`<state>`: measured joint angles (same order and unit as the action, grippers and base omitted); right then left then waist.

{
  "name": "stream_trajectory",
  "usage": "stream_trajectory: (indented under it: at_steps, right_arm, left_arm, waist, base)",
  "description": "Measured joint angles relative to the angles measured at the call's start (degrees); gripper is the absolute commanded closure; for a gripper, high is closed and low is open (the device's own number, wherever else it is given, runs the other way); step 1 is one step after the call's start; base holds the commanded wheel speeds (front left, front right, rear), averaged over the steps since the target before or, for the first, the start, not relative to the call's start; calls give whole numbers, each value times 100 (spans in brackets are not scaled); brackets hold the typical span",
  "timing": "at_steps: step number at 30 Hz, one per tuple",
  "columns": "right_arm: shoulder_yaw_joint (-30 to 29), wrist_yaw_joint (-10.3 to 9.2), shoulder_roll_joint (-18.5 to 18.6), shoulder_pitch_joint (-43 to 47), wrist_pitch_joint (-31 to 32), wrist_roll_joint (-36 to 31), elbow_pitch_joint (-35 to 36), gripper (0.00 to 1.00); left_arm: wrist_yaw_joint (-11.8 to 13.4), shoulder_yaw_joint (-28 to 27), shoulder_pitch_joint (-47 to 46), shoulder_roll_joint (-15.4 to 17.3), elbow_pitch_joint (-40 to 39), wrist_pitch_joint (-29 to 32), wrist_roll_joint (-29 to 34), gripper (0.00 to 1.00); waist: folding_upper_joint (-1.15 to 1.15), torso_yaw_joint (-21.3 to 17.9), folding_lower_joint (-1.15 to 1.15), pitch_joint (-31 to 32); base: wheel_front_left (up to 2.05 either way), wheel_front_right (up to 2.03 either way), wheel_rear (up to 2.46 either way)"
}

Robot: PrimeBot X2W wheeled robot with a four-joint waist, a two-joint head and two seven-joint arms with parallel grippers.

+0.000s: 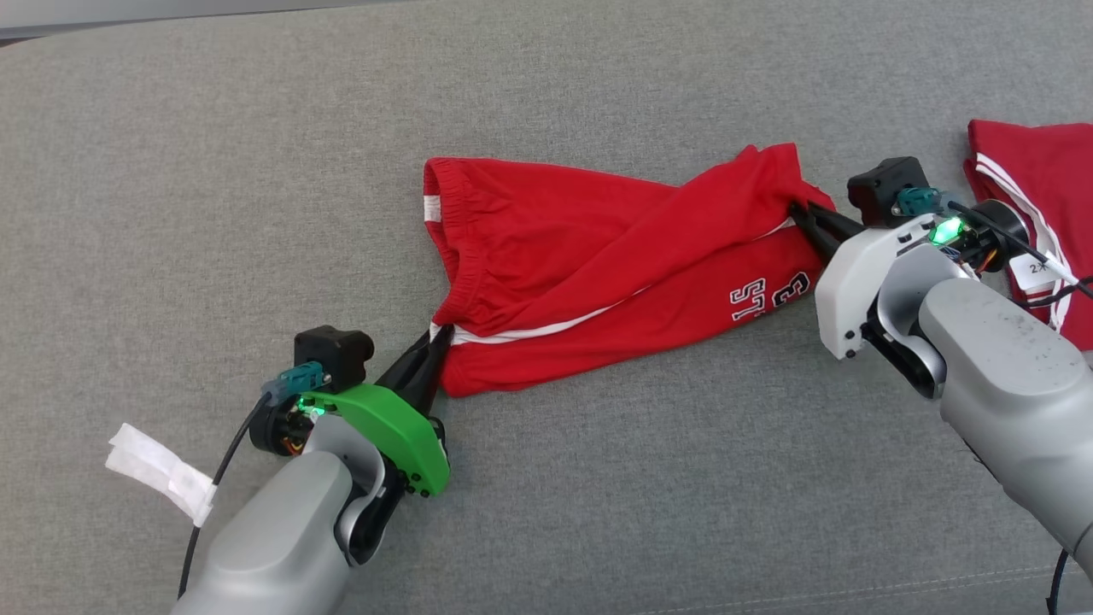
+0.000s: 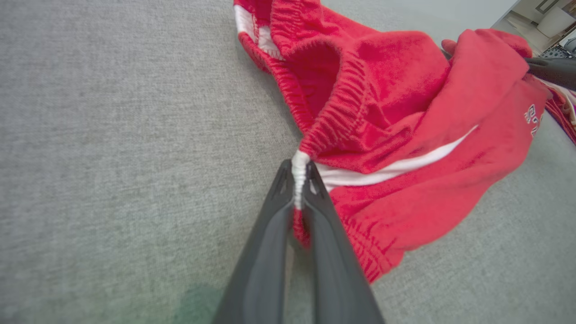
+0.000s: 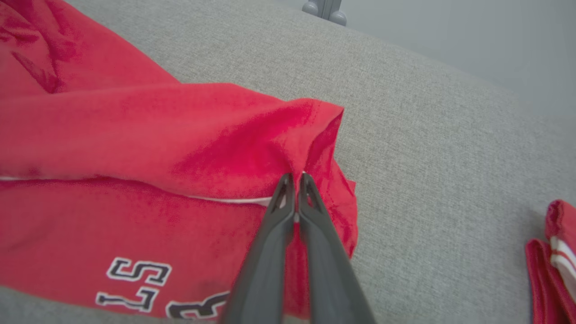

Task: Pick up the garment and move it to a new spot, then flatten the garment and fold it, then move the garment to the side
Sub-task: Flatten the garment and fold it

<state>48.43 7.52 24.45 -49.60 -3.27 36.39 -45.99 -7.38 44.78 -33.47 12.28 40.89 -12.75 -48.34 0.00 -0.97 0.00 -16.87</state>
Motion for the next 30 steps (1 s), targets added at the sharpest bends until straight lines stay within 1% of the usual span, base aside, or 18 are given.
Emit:
stream_trajectory:
  at_steps: [4, 8, 12, 14, 19, 21, 23, 25, 27, 29, 30]
  right_arm:
    - [-138, 0, 31, -4, -348, 211, 66, 100]
    - [-511, 0, 78, 147, -733, 659, 401, 100]
    - [-965, 0, 252, 489, -925, 1018, 946, 100]
    - [-1252, 0, 335, 756, -945, 1207, 1248, 100]
    - [-1734, 0, 480, 1489, -655, 1492, 1962, 100]
    - [-1974, -1, 533, 1618, -533, 1470, 2227, 100]
    - [-2139, -1, 539, 1616, -411, 1307, 2431, 100]
    - [-2271, -3, 457, 1496, -286, 1213, 2681, 100]
    - [-2417, 0, 347, 1121, -96, 965, 2852, 100]
    - [-2581, -3, 137, 691, 45, 982, 2933, 100]
    - [-2629, -3, -8, 430, 185, 1016, 2913, 100]
  left_arm:
    - [0, -146, -35, 33, -94, -146, 2, 100]
    - [0, -457, -101, 105, -577, -203, 120, 100]
    - [0, -1063, -66, 141, -1578, -222, 234, 100]
    - [-1, -1227, 121, 152, -2056, -227, 215, 100]
    - [0, -1246, 537, 299, -2955, -134, -207, 100]
    - [0, -1201, 613, 399, -3188, 62, -298, 100]
    - [4, -1227, 607, 480, -3297, 192, -369, 100]
    - [7, -1336, 519, 453, -3373, 309, -690, 100]
    - [8, -1335, 114, 504, -3373, 534, -680, 100]
    - [8, -1468, -347, 493, -3293, 656, -808, 100]
    - [7, -1496, -661, 506, -3187, 726, -777, 100]
  waist:
    - [0, 1, 0, 41]
    - [0, 14, 0, 130]
    - [0, 30, 0, 248]
    - [0, 33, 0, 314]
    - [0, -4, 0, 377]
    - [0, -23, 0, 321]
    - [0, -41, 0, 234]
    - [0, -68, 0, 118]
    - [0, -112, 0, -40]
    - [0, -160, 0, -208]
    - [0, -192, 0, -316]
  base:
    - [0, 0, 0]
    - [0, 0, 0]
    - [0, 0, 0]
    - [0, 0, 0]
    - [0, 0, 0]
    - [0, 0, 0]
    - [0, 0, 0]
    - [0, 0, 0]
    - [0, 0, 0]
    - [0, 0, 0]
    - [0, 0, 0]
